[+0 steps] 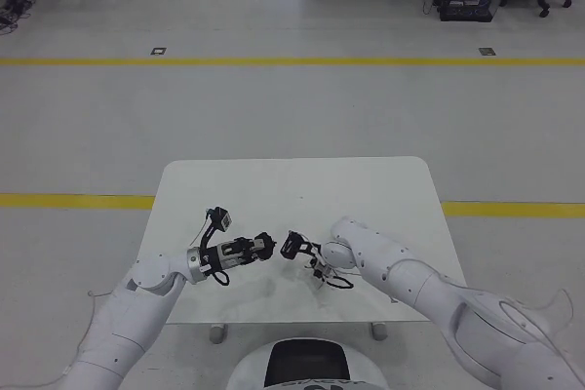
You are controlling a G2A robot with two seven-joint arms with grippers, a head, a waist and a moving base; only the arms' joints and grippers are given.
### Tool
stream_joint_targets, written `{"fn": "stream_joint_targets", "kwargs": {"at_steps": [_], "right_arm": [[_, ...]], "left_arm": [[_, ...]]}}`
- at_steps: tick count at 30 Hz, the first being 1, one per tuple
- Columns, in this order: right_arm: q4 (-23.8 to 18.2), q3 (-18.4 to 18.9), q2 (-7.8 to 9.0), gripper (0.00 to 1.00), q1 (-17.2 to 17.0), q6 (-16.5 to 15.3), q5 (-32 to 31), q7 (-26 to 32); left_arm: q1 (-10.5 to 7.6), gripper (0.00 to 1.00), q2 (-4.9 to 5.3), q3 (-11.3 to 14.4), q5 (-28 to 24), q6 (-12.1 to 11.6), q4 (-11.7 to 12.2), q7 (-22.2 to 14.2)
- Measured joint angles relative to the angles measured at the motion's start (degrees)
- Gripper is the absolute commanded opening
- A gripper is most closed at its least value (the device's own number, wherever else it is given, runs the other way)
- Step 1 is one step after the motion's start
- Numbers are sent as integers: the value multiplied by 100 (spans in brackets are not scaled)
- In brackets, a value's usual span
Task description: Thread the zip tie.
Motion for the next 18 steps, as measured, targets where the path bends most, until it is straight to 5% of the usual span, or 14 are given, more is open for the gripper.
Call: {"fn": "stream_joint_targets", "kwargs": {"at_steps": [10,18], "right_arm": [[-1495,1012,759,0,-654,-53,-203,-36],[-2967,2303,1518,0,-1795,-145,-29,-644]], "left_arm": [[0,0,0,0,0,0,0,0],[0,0,0,0,0,0,0,0]]}}
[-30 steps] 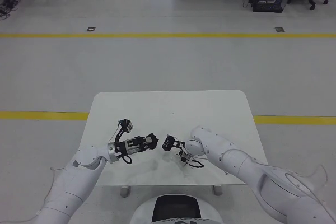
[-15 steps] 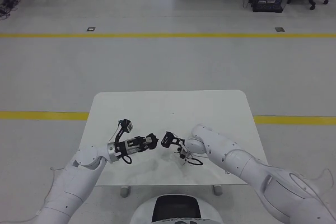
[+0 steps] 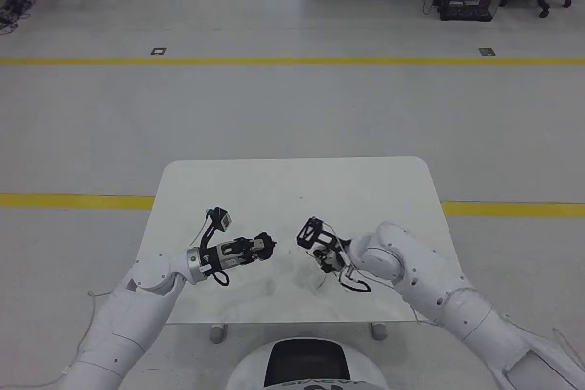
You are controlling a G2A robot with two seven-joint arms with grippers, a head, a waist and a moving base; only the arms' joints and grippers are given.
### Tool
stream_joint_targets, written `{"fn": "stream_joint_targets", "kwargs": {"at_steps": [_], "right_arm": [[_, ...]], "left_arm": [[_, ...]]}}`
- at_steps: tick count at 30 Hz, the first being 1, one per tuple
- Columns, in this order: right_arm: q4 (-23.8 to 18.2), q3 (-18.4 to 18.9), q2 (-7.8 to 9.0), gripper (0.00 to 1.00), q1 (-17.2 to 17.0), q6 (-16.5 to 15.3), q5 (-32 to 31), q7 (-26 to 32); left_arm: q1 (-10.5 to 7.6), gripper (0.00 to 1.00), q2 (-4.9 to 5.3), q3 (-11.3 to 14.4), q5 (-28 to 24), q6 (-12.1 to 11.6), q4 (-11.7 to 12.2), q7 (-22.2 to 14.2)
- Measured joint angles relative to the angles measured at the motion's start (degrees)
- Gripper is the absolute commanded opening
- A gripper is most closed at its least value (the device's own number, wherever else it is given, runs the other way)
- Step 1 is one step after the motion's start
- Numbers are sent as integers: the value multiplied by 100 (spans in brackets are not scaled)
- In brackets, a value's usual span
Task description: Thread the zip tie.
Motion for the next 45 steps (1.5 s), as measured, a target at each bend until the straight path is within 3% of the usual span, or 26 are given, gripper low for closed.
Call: {"fn": "stream_joint_targets", "kwargs": {"at_steps": [3,6,17,20,24,29,32,36,45], "right_arm": [[-380,387,278,0,-396,1,372,-499],[-624,497,497,0,-616,1,808,-923],[-648,519,502,0,-683,1,931,-1053],[-766,719,559,0,-959,1,1194,-1818],[-995,1007,733,0,-1595,1,1079,-3144],[-1103,976,940,0,-2167,1,930,-4835],[-1018,777,1053,0,-2224,0,858,-5698],[-835,384,1188,0,-2059,0,910,-6528],[-798,303,1214,0,-2001,0,937,-6622]], "left_arm": [[0,0,0,0,0,0,0,0],[0,0,0,0,0,0,0,0],[0,0,0,0,0,0,0,0],[0,0,0,0,0,0,0,0],[0,0,0,0,0,0,0,0],[0,0,0,0,0,0,0,0],[0,0,0,0,0,0,0,0],[0,0,0,0,0,0,0,0],[0,0,0,0,0,0,0,0]]}}
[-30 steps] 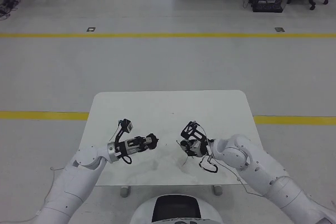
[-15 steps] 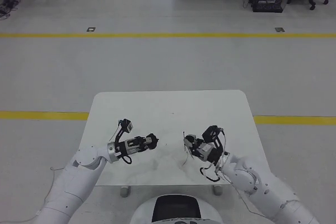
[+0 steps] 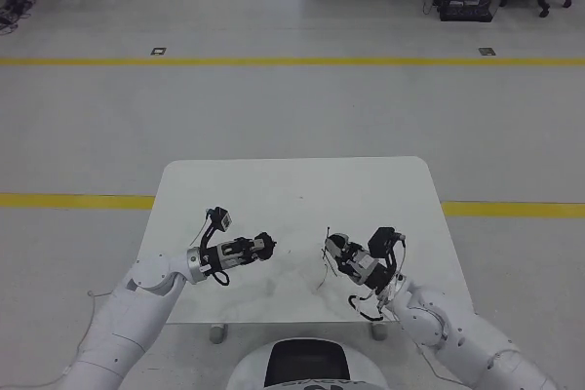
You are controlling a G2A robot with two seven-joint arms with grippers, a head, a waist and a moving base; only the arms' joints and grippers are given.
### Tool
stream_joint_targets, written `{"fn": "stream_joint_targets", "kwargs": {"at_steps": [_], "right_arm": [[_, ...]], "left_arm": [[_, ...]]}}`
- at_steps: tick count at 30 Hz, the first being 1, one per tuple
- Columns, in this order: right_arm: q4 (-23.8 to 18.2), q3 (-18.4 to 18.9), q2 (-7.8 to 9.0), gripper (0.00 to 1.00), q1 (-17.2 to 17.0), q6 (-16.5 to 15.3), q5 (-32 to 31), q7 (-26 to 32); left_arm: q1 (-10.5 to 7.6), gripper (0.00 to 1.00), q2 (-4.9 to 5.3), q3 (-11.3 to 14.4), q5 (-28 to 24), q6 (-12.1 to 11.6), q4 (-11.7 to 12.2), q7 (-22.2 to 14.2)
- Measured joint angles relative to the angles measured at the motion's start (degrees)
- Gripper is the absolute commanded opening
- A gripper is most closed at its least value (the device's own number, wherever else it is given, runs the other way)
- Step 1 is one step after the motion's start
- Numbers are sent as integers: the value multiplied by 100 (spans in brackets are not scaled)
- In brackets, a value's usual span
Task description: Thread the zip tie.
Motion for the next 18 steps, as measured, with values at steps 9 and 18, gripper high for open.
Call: {"fn": "stream_joint_targets", "kwargs": {"at_steps": [9,18], "right_arm": [[0,0,0,0,0,0,0,-1],[0,0,0,0,0,0,0,-1]], "left_arm": [[0,0,0,0,0,0,0,0],[64,0,-18,102,36,-12,-39,171]]}}
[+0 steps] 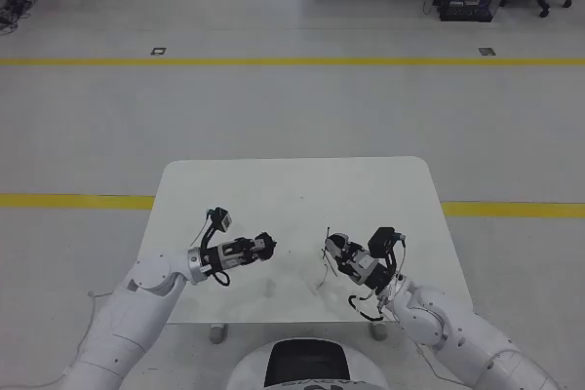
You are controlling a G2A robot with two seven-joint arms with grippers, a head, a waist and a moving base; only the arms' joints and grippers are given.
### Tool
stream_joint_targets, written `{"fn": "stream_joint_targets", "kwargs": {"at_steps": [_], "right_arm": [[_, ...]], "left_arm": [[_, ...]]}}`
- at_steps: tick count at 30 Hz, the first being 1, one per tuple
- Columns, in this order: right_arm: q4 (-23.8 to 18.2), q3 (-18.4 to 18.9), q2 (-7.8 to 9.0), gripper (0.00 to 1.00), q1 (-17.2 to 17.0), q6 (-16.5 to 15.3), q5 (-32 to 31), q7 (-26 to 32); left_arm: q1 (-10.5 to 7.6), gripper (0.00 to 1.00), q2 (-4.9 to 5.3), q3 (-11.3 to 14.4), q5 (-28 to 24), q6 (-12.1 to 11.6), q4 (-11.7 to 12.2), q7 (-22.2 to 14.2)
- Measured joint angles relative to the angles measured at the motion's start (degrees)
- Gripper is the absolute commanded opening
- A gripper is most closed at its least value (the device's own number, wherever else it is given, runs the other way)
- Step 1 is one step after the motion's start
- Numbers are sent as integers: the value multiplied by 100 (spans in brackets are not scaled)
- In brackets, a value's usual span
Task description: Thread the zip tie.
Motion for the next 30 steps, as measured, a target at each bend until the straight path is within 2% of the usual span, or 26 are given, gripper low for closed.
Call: {"fn": "stream_joint_targets", "kwargs": {"at_steps": [5,8,15,22,30], "right_arm": [[0,0,0,0,0,0,0,0],[0,0,0,0,0,0,0,0],[0,0,0,0,0,0,0,0],[0,0,0,0,0,0,0,0],[0,0,0,0,0,0,0,0]], "left_arm": [[166,0,-93,464,386,-179,-33,761],[220,0,-179,771,452,-181,-71,1184],[97,0,-368,1167,668,-178,23,1860],[-146,0,-516,1251,560,-178,353,1921],[-148,0,-522,1240,539,-178,360,1902]]}}
